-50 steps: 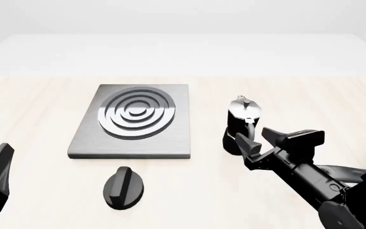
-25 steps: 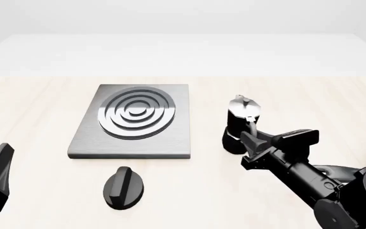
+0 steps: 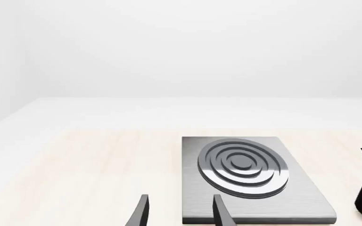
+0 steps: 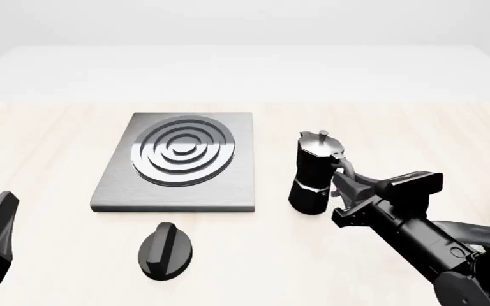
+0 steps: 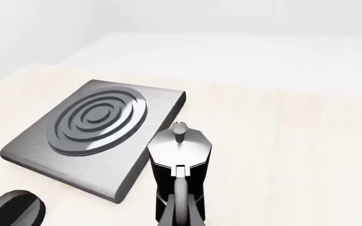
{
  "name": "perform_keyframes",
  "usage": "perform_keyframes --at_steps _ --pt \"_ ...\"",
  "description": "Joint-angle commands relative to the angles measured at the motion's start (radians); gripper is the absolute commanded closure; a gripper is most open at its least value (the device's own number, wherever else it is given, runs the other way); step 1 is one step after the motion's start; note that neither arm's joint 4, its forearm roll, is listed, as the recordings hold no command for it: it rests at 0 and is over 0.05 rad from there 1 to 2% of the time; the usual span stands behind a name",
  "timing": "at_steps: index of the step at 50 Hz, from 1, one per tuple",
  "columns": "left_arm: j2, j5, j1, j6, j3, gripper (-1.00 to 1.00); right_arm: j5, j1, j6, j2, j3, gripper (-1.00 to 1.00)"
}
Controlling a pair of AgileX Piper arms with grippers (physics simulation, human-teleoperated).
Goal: Put the moka pot on the stove.
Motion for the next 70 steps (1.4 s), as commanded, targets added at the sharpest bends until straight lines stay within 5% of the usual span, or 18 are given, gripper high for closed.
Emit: perform_keyframes --at_steps 1,70 --pt "0.000 0.000 0.000 0.000 0.000 -1.00 0.038 0.002 -0.014 -0.086 0.005 1.00" --pt "0.000 0.000 0.000 0.000 0.000 -1.00 0.456 0.046 -0.108 -0.386 -0.228 1.00"
